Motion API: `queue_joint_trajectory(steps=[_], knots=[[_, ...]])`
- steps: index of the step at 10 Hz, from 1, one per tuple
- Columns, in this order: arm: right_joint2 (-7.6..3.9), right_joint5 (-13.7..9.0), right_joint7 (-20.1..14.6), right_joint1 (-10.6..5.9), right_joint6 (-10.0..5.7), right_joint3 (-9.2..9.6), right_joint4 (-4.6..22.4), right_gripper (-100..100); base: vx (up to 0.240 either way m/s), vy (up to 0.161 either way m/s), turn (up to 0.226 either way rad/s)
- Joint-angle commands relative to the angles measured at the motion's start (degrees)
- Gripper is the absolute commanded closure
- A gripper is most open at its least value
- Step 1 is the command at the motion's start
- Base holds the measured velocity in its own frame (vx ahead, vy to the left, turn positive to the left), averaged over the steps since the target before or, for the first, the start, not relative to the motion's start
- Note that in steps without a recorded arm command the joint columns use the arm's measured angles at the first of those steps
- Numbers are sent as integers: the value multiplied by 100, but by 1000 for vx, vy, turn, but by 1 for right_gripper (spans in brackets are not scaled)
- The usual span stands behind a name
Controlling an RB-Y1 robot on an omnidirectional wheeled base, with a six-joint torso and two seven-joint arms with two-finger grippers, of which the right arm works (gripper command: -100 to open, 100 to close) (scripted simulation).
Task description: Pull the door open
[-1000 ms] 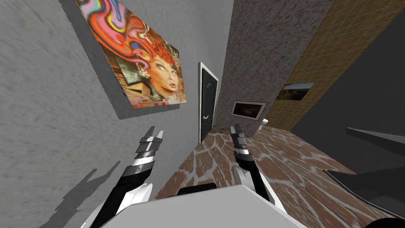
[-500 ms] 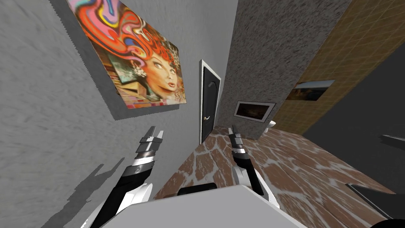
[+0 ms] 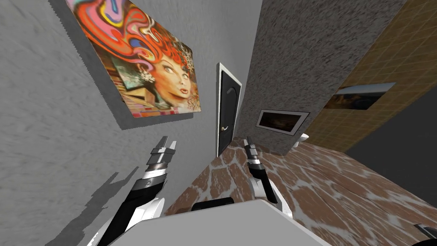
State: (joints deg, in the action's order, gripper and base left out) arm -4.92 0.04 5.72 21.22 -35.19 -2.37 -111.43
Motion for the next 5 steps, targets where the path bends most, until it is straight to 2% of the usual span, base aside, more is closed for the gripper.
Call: queue_joint_trajectory(steps=[1, 5], knots=[[-26, 11, -48, -131, -28, 9, 266, -100, 102, -79, 153], [-108, 29, -169, -449, -96, 23, 917, -100, 75, -99, 130]])
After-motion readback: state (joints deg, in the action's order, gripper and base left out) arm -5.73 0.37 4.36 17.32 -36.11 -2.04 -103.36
